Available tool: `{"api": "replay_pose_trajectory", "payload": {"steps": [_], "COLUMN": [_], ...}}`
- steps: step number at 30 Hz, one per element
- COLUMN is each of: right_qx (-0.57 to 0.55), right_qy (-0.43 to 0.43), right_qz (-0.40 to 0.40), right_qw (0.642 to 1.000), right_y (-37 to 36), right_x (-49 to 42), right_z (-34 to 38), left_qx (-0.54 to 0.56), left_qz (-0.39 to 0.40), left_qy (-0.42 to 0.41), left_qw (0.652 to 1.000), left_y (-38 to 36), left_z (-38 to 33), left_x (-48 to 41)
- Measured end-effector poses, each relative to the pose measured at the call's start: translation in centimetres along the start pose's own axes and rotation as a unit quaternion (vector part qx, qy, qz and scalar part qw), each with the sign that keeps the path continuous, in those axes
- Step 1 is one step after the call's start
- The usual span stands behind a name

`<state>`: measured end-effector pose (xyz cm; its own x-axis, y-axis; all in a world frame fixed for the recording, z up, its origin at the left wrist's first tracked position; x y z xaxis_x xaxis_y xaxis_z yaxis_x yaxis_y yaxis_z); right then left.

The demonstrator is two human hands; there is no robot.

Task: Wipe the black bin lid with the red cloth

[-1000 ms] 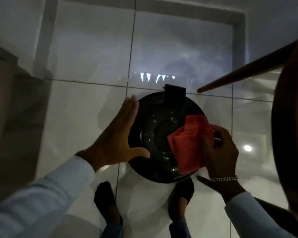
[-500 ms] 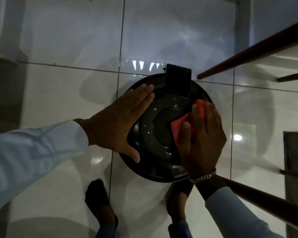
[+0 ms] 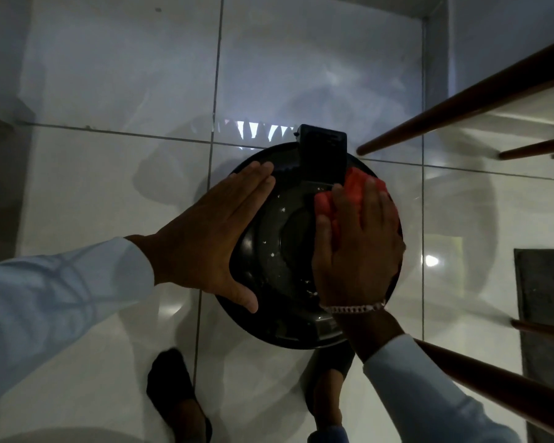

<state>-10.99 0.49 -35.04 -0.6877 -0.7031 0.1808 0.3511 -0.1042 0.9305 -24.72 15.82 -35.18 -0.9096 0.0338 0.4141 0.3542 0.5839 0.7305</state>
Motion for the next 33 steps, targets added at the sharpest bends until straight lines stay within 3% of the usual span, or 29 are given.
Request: {"api": "replay_pose_trajectory", "payload": {"steps": [6,10,13,18,21,25,30,33], "right_qx": [0.058,-0.055,-0.13,-0.021,0.047,0.023,0.128,0.116], "right_qy": [0.165,0.114,0.104,0.232,0.196,0.087,0.216,0.214], "right_qz": [0.052,-0.03,-0.036,0.062,0.091,0.11,0.14,0.117], "right_qw": [0.983,0.991,0.985,0.97,0.975,0.99,0.958,0.963], "right_y": [-0.5,-0.3,-0.2,-0.4,-0.2,0.0,-0.5,-0.3], "right_x": [3.1,1.2,-0.8,2.3,2.4,-0.1,3.5,3.1], "right_z": [-2.2,-1.9,1.0,1.5,0.5,4.2,1.7,1.0], "left_qx": [-0.001,-0.005,-0.001,0.015,0.004,0.013,0.001,0.0], "left_qz": [0.006,0.015,0.009,-0.016,-0.019,-0.01,-0.002,0.0], "left_qy": [0.003,-0.007,-0.009,-0.027,-0.021,-0.02,-0.018,-0.012], "left_qw": [1.0,1.0,1.0,0.999,1.0,1.0,1.0,1.0], "left_y": [0.0,0.2,0.1,0.2,-0.2,-0.3,-0.2,-0.2], "left_z": [0.0,0.1,0.2,0.2,0.5,0.6,0.6,0.6], "left_x": [0.0,-0.3,-0.2,-0.4,-0.2,-0.3,-0.2,-0.2]}}
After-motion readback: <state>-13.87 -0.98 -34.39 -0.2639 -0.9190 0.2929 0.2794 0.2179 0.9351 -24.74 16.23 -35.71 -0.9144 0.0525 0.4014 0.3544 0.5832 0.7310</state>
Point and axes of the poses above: each hand's wrist, its own x-axis away from the middle knuckle, its own y-axis out of the back of the hand, z = x × y, the point moved 1 cm from there along -x, towards the middle knuckle, and after that the axes turned 14 degrees about z, right-handed, at the moved point
